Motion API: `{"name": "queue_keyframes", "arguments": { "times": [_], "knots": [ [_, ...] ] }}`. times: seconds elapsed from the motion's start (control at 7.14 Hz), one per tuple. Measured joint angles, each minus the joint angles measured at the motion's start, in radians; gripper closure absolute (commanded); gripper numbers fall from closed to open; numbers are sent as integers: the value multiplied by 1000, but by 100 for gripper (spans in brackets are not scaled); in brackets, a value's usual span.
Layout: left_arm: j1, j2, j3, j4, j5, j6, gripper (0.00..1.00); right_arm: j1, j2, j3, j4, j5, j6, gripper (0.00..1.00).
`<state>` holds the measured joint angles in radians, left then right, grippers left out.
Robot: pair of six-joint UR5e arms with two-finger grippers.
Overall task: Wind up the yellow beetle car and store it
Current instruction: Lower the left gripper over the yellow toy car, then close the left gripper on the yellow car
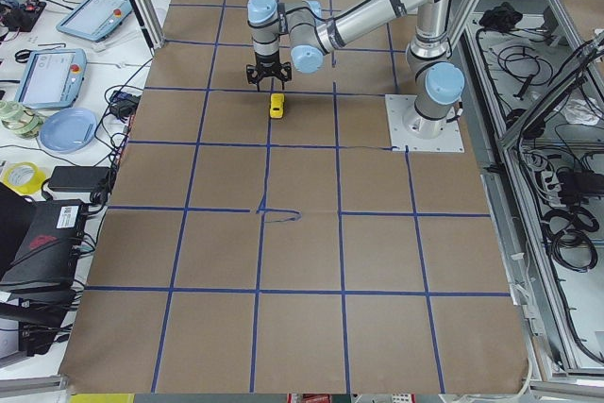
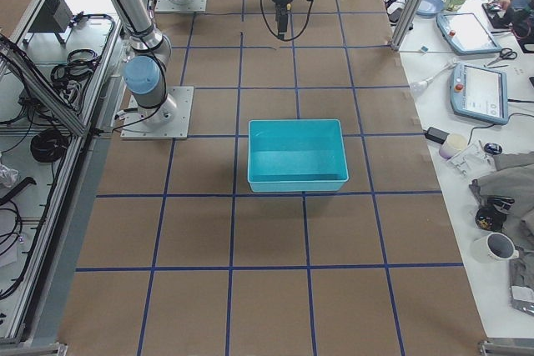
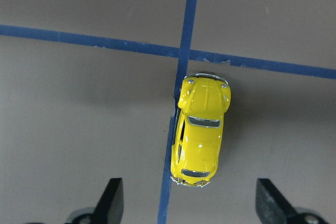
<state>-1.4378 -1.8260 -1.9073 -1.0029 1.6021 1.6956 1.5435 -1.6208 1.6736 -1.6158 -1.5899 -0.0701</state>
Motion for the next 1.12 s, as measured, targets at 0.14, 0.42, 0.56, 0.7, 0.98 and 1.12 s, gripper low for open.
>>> {"name": "queue_keyframes", "arguments": {
  "times": [0.14, 0.42, 0.56, 0.7, 0.98, 1.12],
  "knots": [
    [-1, -6, -37, 60, 2, 37, 20, 1, 0, 0, -2, 0, 0, 0],
    [-5, -10, -106, 152, 3, 35, 22, 1, -1, 0, -4, 2, 2, 0],
    [-5, -12, -122, 169, 4, 4, 22, 0, -1, 0, -4, 2, 3, 0],
    [-4, -14, -123, 176, 4, -14, 25, 0, -1, 1, -5, 1, 2, 0],
    [-2, -23, -114, 192, -1, -21, 25, -1, 1, -2, -9, 8, -3, 0],
    [-1, -32, -109, 201, -5, -22, 25, -1, 2, -3, -9, 9, -5, 0]
  ]
}}
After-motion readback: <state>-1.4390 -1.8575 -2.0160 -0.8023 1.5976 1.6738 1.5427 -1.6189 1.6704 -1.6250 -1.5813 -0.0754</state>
